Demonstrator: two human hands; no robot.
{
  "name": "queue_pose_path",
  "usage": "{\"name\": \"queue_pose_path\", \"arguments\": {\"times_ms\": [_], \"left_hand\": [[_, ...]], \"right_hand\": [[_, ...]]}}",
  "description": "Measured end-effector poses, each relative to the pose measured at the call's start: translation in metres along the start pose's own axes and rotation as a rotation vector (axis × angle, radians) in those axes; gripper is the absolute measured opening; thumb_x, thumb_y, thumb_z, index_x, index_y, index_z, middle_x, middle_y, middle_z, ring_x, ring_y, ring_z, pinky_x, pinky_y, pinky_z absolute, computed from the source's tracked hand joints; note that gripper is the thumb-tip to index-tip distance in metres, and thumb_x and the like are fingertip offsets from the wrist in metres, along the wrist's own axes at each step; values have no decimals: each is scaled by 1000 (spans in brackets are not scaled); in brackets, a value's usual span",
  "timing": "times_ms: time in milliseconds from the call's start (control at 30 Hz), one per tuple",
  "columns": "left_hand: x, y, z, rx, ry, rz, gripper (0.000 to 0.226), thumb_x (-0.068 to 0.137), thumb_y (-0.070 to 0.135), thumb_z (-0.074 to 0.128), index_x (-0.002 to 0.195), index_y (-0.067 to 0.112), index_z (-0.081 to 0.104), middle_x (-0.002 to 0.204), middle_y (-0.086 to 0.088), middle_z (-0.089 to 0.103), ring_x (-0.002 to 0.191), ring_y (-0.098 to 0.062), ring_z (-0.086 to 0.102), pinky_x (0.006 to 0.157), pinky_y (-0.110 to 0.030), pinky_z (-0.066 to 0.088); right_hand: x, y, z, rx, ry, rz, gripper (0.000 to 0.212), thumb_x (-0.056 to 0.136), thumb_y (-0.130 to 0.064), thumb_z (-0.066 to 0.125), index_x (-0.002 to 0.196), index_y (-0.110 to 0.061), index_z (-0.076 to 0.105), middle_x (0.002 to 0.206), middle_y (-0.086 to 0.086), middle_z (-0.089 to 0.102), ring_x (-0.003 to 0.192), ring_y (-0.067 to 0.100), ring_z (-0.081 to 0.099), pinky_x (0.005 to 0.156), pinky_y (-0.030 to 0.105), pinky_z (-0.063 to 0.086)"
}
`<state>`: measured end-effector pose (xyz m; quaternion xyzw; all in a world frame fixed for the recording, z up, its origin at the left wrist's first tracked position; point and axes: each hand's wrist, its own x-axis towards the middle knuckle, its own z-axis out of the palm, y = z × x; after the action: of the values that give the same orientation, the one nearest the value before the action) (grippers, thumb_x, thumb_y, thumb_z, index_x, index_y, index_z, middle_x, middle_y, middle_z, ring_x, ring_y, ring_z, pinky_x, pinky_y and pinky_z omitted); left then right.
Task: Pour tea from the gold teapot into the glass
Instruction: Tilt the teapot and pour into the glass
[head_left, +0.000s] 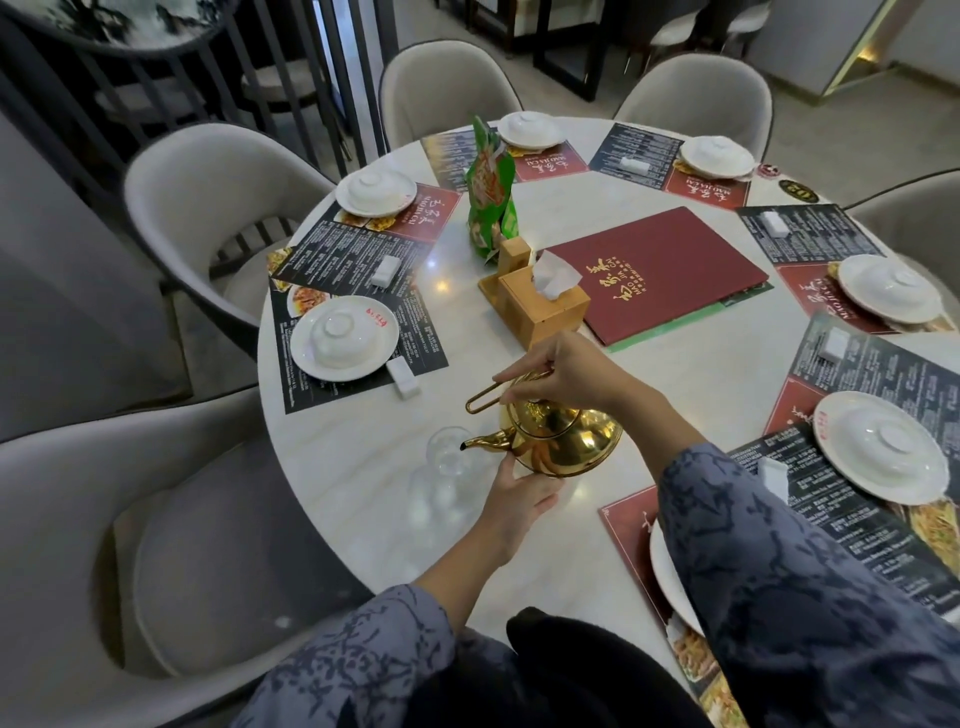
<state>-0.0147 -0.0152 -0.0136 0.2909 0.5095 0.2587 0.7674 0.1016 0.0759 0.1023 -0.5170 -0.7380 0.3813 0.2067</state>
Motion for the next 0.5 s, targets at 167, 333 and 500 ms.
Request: {"name": "queue_pose_path", "arguments": {"times_ms": [167, 333, 500], "left_hand": [[1, -1, -1, -9, -4, -10, 73, 93, 16, 55, 151, 30, 13, 141, -13, 51, 111, -20, 57, 102, -34, 46], [1, 1, -1, -16, -7, -42, 68, 94, 17, 49, 151, 29, 14, 141, -17, 51, 129, -31, 51, 105, -36, 42], [2, 3, 2, -50, -17, -46, 68, 94, 12, 47, 150, 29, 14, 143, -16, 48, 131, -34, 49, 107, -39, 41]], "right_hand": [[0, -7, 6, -72, -23, 29, 25, 74, -35, 80, 97, -27, 78, 61, -14, 67, 54, 16, 46, 51, 38, 33], [-1, -14, 6, -113, -15, 36, 25, 75, -32, 80, 98, -24, 79, 49, -20, 55, 49, 9, 37, 48, 25, 25], [-3, -24, 4, -185, -15, 45, 23, 76, -32, 79, 98, -25, 78, 48, -13, 42, 48, 10, 34, 42, 18, 26]]}}
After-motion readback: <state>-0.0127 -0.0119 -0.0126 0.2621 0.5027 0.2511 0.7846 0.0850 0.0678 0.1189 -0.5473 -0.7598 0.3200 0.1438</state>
